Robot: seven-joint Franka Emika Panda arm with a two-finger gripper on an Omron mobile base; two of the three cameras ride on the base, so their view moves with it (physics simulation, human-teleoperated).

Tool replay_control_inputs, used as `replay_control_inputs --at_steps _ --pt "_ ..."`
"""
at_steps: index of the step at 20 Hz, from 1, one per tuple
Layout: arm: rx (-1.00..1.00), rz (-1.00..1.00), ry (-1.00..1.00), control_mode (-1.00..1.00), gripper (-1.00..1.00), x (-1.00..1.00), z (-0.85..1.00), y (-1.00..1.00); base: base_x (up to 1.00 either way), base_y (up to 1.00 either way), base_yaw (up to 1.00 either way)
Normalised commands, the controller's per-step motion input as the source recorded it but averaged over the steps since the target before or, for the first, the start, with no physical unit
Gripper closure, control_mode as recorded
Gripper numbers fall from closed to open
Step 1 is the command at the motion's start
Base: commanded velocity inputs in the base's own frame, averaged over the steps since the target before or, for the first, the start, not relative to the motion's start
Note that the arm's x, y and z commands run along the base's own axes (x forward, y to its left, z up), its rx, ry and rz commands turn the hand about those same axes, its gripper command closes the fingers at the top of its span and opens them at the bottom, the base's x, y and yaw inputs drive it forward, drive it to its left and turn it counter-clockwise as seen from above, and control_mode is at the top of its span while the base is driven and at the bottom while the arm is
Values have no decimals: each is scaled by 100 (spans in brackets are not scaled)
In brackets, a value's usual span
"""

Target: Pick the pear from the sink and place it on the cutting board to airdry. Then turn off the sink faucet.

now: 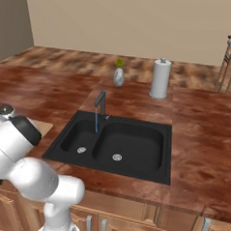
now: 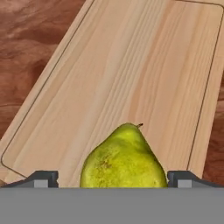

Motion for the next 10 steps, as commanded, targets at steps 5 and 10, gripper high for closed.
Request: replay_control_inputs --at_steps 5,10 --pt "1 0 -7 -100 -100 -1 54 -12 0 0 0" --pt "0 0 -5 -100 -100 0 59 -31 0 0 0"
